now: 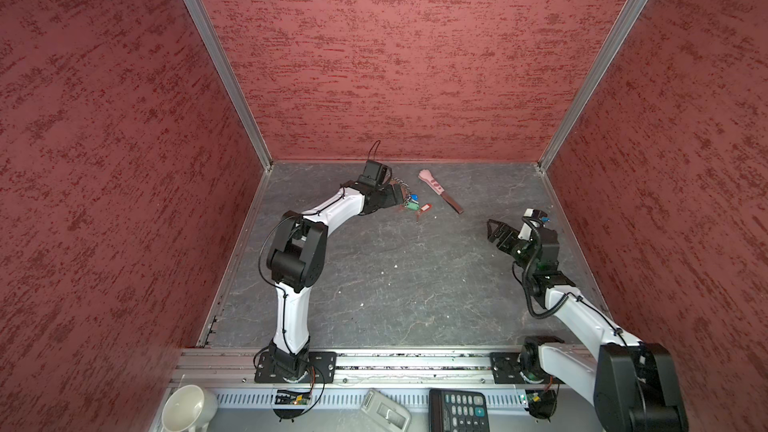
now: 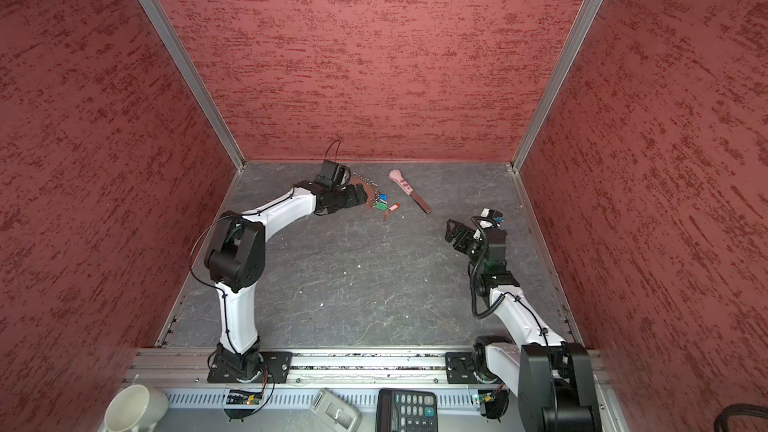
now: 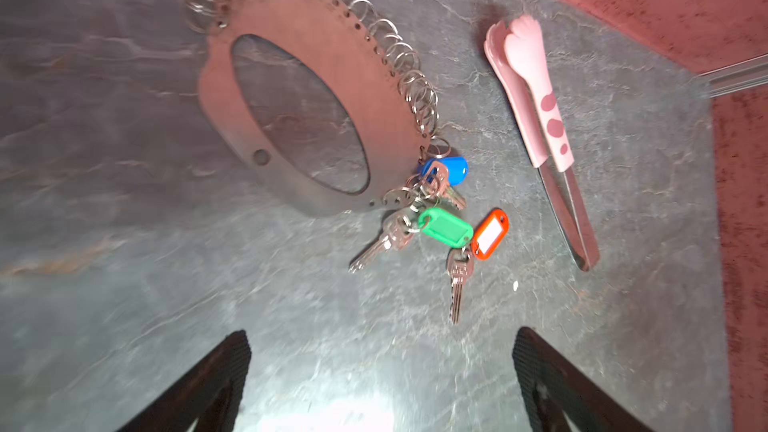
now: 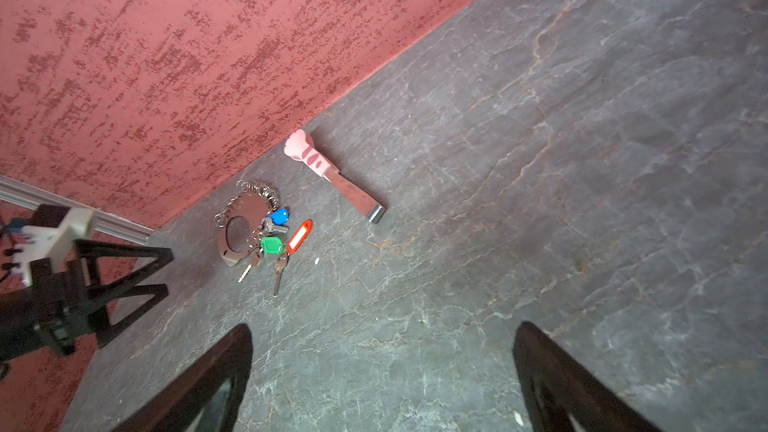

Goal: Put the keys on the keyring

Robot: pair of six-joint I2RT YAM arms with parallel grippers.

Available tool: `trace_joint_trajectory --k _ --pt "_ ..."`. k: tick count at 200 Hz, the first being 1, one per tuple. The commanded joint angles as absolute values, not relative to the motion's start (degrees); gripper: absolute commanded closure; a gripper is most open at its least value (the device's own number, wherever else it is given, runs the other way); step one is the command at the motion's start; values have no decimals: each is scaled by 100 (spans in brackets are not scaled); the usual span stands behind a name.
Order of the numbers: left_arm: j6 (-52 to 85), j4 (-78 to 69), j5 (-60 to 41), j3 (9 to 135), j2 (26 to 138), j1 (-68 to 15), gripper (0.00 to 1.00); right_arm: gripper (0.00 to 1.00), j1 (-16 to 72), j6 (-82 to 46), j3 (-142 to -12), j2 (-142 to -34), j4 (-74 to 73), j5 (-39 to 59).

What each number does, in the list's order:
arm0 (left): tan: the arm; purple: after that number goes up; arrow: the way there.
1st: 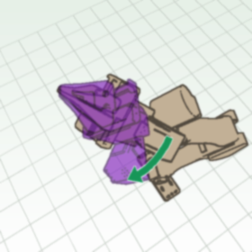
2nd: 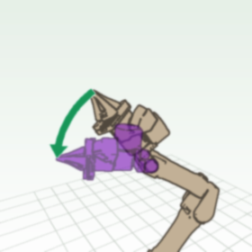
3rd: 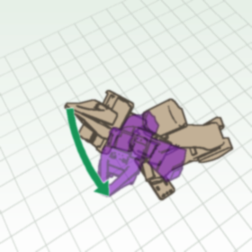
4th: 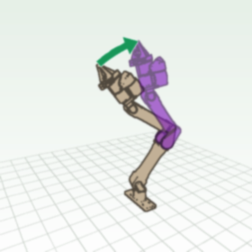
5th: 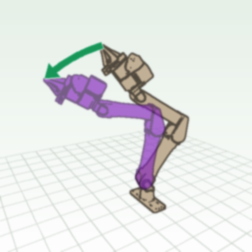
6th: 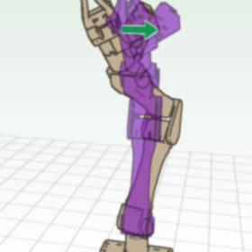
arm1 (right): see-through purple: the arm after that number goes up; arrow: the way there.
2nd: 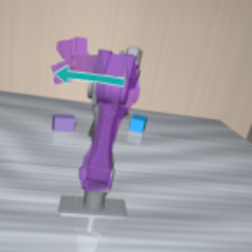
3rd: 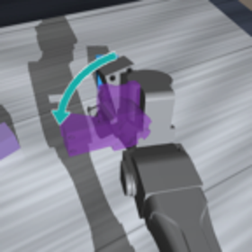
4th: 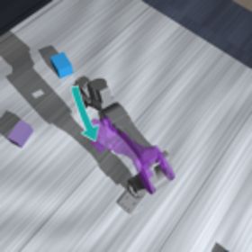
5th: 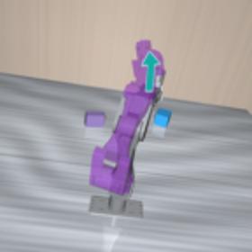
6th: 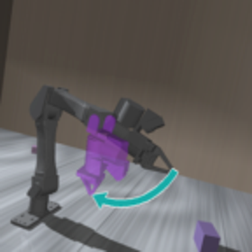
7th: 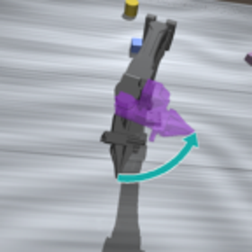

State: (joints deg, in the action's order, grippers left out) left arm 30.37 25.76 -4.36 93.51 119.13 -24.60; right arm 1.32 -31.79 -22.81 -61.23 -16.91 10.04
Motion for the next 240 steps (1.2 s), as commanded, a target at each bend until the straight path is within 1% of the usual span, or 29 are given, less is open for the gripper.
trace_joint_trajectory --k 1,51,90,110,127,147,165,202,240 --pt "3132 2818 -399 9924 12357 -2457 0 1 184 -3318 -2184 -6105 -1997 1185" --pt "3189 3132 -509 11568 13605 -2461 0 1 202 -3382 -2162 -6245 -2083 1331" --pt "3307 3753 -545 12718 14423 -2462 0 1 210 -3395 -2164 -6267 -2082 1323" --pt "3342 4100 -551 13051 14695 -2461 0 1 208 -3400 -2162 -6275 -2074 1302" --pt "3412 4314 -595 13031 14735 -2465 0 1 210 -3399 -2162 -6292 -2058 1279" --pt "3479 4509 -581 12696 14558 -2492 0 1 206 -3400 -2171 -6289 -2022 1240" --pt "3507 4419 -596 12002 14146 -2521 0 1 211 -3393 -2171 -6267 -2012 1213" --pt "3637 3756 -742 10020 12986 -2539 0 1 211 -3368 -2153 -6167 -1943 1104" --pt "3735 3242 -623 8192 11719 -2709 0 1 211 -3283 -2103 -6009 -1884 926"
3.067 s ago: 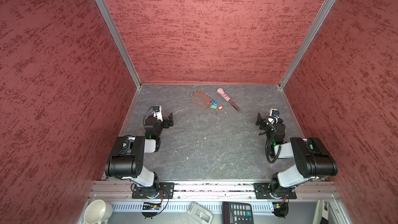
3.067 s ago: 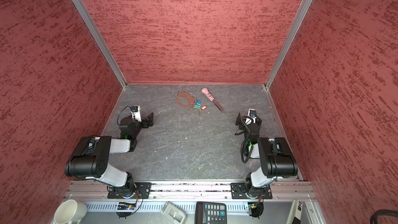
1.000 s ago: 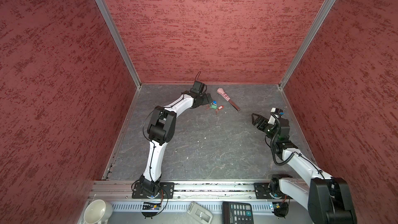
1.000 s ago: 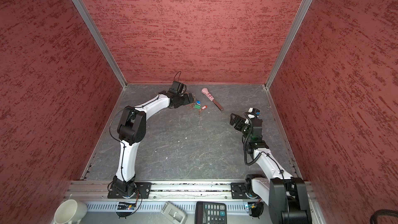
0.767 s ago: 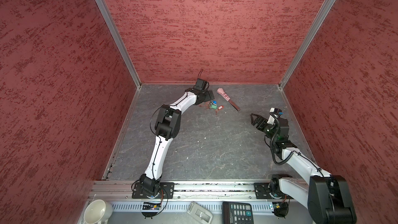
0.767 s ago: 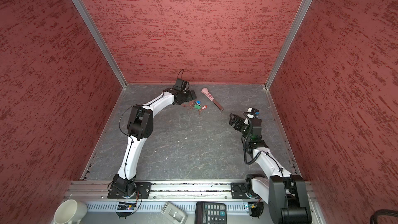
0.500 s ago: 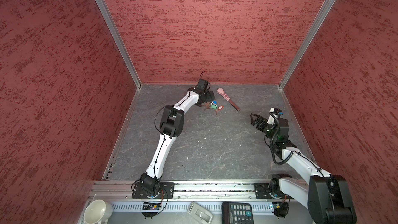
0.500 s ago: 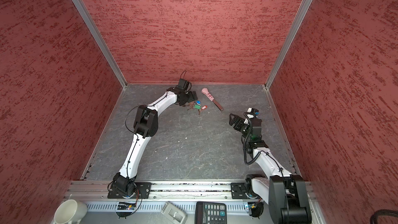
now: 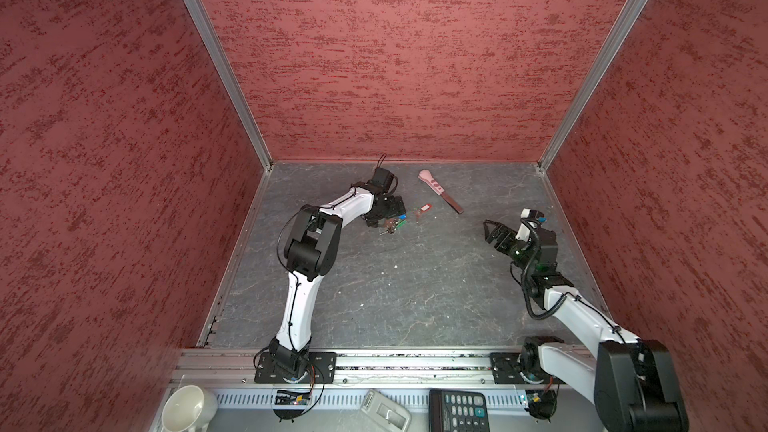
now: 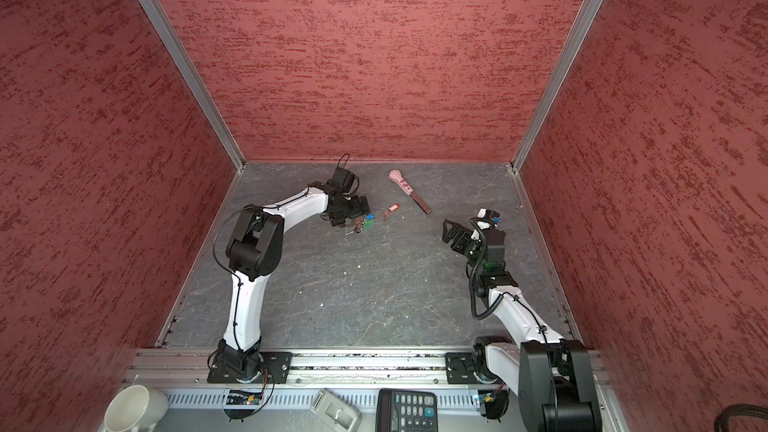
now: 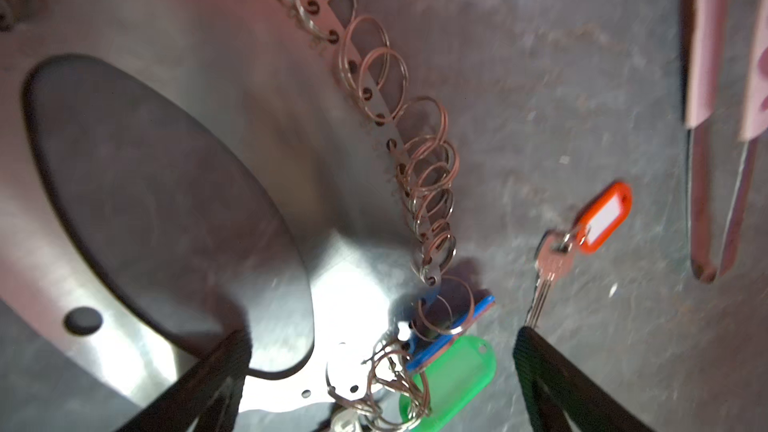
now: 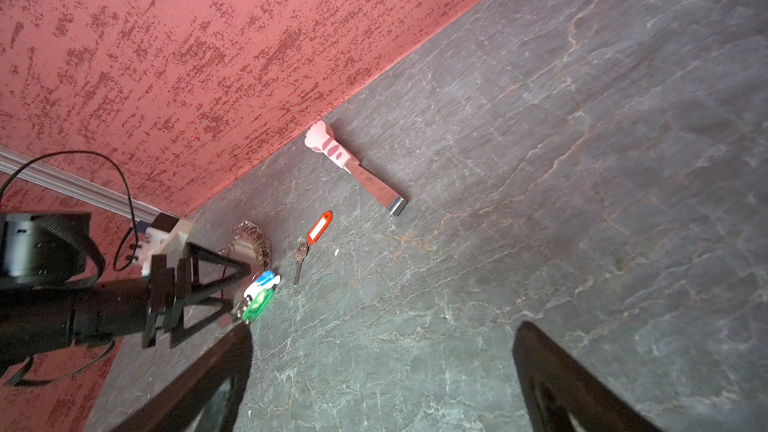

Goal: Put the keys on the keyring

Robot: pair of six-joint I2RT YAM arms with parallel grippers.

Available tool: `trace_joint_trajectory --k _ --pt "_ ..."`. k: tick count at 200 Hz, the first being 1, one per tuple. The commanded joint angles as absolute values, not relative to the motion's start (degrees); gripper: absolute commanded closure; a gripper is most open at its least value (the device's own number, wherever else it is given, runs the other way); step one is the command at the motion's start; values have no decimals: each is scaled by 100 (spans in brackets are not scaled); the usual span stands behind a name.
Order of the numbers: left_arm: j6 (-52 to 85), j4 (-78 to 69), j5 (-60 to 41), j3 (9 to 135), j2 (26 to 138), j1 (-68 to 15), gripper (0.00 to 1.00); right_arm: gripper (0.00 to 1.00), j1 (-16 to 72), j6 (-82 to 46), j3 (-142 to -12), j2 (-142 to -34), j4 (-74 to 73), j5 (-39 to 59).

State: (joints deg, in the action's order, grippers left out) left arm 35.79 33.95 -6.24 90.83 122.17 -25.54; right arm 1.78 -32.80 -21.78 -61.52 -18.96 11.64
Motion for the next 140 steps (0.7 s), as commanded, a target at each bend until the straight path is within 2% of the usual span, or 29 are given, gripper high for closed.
trace_joint_trajectory --k 1,42,72,105,140 --pt "3739 3225 -624 8152 11687 -2717 0 1 211 -3281 -2102 -6006 -1887 920" --pt "3884 2713 -418 6246 10369 -3078 0 1 214 -3127 -2072 -5917 -1849 777" --pt "3948 2808 -102 5392 9376 -3352 0 1 236 -3072 -2063 -5858 -1767 823" --pt "4051 3984 1247 5863 9112 -3807 0 1 306 -2930 -2110 -5871 -1697 812" --pt "4242 4450 1684 6400 9732 -3885 0 1 342 -2854 -2079 -5734 -1651 796"
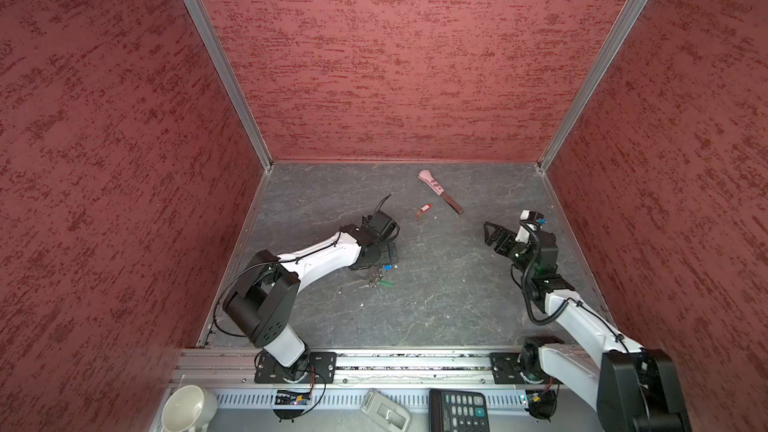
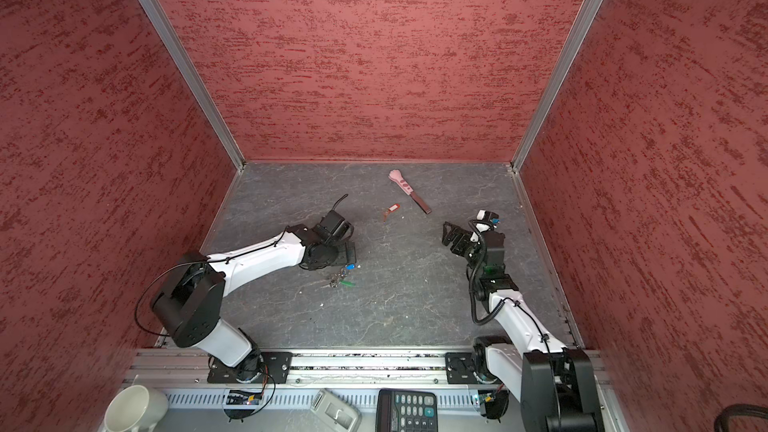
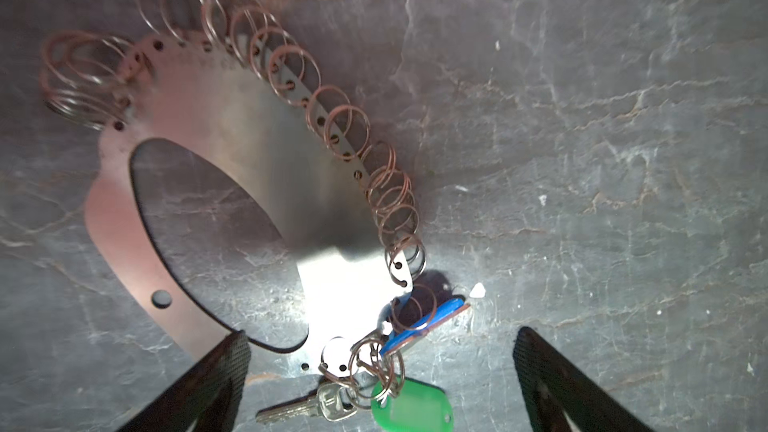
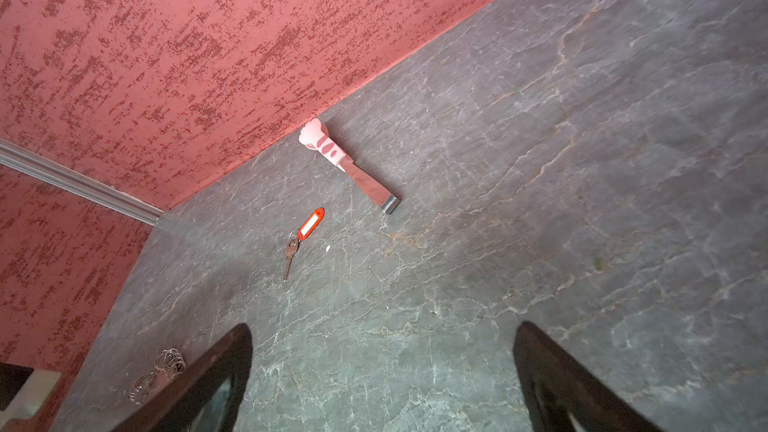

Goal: Put the keys on the keyring

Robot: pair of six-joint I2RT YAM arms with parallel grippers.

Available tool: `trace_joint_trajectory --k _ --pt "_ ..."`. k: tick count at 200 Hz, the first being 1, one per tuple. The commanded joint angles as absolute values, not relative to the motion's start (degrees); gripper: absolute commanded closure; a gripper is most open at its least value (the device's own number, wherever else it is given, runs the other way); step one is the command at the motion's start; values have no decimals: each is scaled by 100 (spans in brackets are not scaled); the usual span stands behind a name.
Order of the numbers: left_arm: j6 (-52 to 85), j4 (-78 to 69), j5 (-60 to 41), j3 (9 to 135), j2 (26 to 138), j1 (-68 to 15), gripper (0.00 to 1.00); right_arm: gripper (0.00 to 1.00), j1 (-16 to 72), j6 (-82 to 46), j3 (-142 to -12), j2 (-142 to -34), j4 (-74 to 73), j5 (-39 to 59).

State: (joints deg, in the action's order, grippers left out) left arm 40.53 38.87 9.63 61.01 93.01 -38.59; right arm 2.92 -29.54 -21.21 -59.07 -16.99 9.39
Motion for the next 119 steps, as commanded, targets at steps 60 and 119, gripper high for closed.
trace_joint_trajectory --k 60,119 --pt "4223 4829 1818 7127 10648 -4079 0 1 349 -2907 -2096 -5797 -1723 956" --pt "4341 5415 1900 6945 10529 -4630 0 1 355 -2935 -2163 -5836 -1651 958"
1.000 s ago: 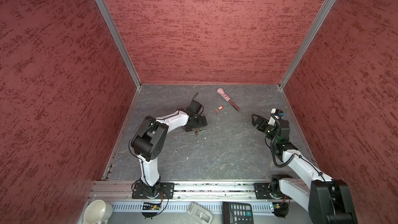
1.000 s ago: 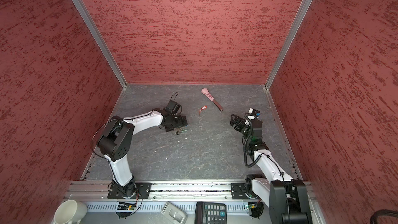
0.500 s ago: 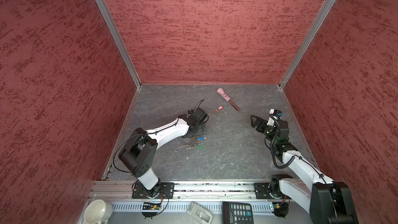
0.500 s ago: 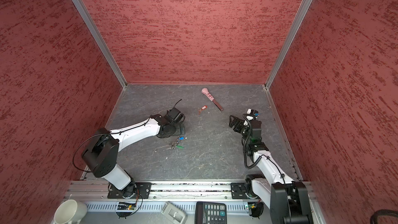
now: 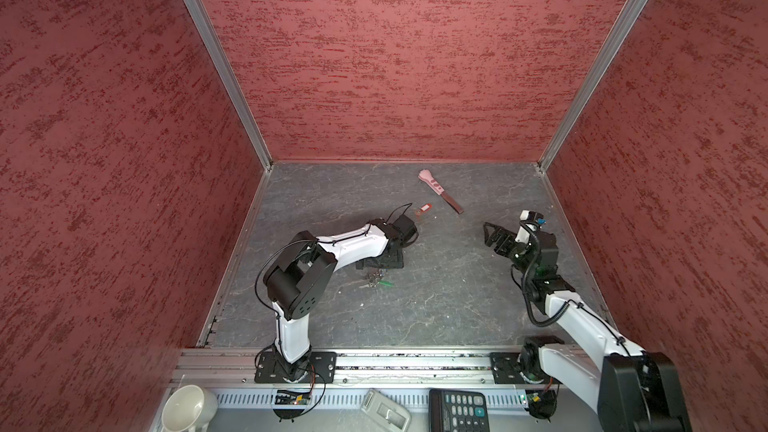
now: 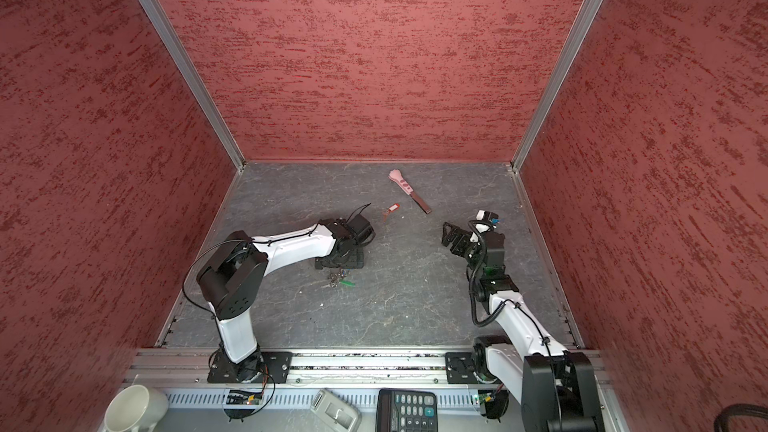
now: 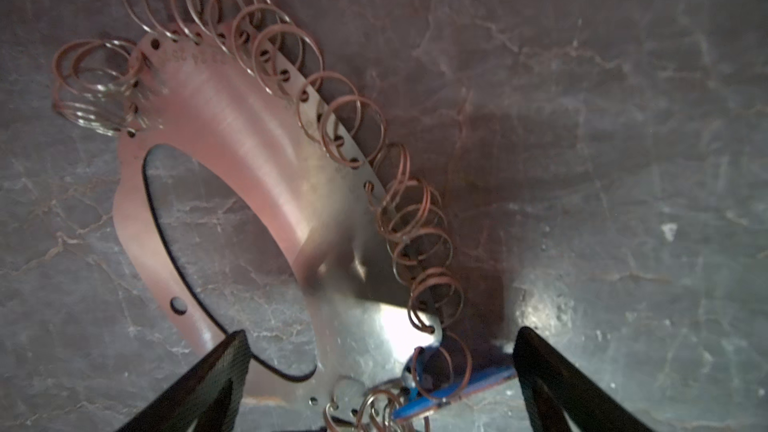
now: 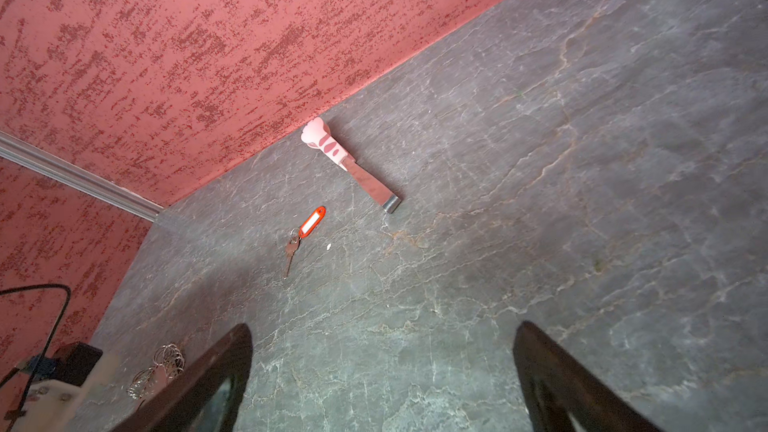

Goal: Put the keys on the keyring

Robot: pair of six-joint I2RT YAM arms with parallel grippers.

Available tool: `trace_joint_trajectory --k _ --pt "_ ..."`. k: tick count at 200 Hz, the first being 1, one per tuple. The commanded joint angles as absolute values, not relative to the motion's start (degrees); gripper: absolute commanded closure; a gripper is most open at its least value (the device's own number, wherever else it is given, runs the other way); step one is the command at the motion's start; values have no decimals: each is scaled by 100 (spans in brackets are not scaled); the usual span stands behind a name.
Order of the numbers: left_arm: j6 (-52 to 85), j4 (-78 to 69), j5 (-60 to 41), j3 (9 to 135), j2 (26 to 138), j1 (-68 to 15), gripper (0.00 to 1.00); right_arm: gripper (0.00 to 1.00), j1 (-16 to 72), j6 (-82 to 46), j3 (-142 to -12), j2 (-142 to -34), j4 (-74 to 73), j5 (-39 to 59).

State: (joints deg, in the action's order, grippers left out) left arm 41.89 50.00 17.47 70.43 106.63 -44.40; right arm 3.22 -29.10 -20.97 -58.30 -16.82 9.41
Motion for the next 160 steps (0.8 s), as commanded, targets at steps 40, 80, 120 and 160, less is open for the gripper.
trace_joint_trajectory --k 40,80,120,160 --pt "4586 5562 1840 6584 10140 -4937 7 1 357 -2945 -2164 -5904 -1676 967" --pt "4889 5625 1753 6238 9704 -5187 15 1 356 -2952 -2180 -5950 -1660 953" --pt "4896 5380 1893 6423 9589 -5015 18 1 359 -3005 -2180 -5998 -1723 1046" --pt "4685 5056 1850 7004 10292 -4686 14 1 358 -3005 -2180 -5985 -1703 1041"
